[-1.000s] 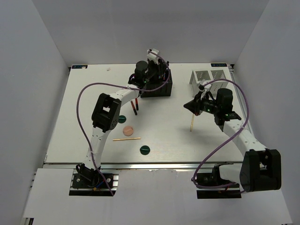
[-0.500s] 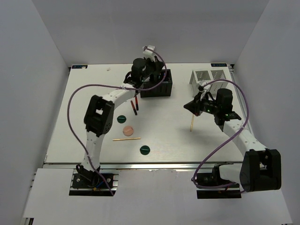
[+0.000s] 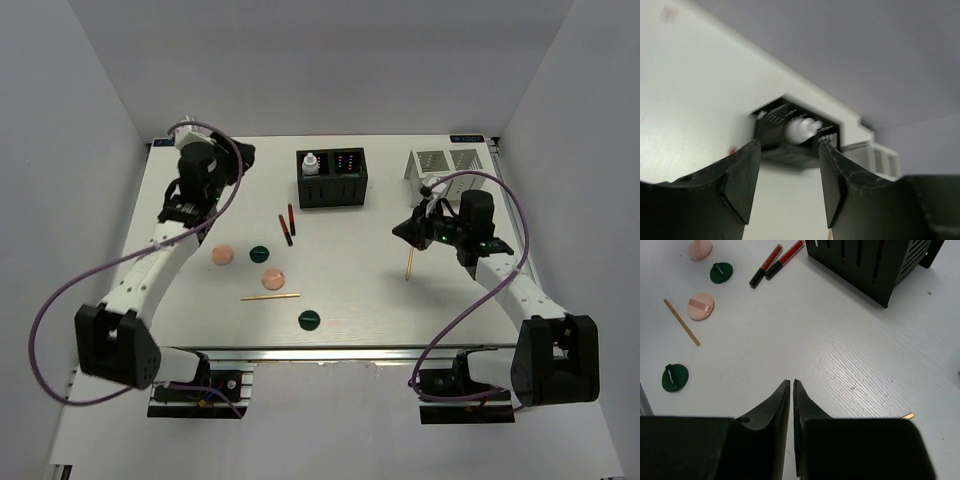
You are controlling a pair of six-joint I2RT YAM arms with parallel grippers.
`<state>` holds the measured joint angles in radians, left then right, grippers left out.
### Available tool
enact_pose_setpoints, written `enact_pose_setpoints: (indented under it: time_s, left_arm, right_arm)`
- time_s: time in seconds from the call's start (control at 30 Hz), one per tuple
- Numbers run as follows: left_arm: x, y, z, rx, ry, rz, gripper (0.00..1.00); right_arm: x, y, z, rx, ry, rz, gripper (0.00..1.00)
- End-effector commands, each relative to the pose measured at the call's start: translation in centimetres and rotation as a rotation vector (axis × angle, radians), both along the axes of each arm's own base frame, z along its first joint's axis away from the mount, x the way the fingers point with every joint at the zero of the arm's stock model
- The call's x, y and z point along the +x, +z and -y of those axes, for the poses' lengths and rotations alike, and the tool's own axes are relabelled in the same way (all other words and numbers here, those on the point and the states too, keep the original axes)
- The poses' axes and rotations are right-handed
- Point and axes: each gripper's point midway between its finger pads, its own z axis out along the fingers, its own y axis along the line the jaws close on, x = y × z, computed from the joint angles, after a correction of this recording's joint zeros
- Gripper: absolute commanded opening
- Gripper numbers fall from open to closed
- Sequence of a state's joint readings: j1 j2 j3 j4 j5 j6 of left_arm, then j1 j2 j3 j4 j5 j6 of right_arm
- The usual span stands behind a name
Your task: Organize the makeup
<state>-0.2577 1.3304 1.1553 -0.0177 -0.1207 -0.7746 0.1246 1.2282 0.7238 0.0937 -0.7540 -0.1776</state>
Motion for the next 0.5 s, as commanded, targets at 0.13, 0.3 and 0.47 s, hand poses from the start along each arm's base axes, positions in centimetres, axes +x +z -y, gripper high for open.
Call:
enact_pose_setpoints:
  time_s: [0.13, 0.3, 0.47]
  left_arm:
    - [0.0, -18.6, 0.1, 0.084, 0.085, -0.729, 0.62]
    - [2.6, -21.4, 0.7, 0.155, 0.058, -0.797, 0.62]
    - [3.4, -23.3, 2.0, 0.229, 0.002, -0.855, 0.62]
  right_arm:
    - [1.4, 1.4, 0.3, -0.015, -0.013, 0.042, 0.15]
    - [1.3, 1.4, 0.3, -0.010, -0.026, 0.038, 0.16]
    - [1.0, 1.0, 0.5, -0.006, -0.042, 0.029, 0.16]
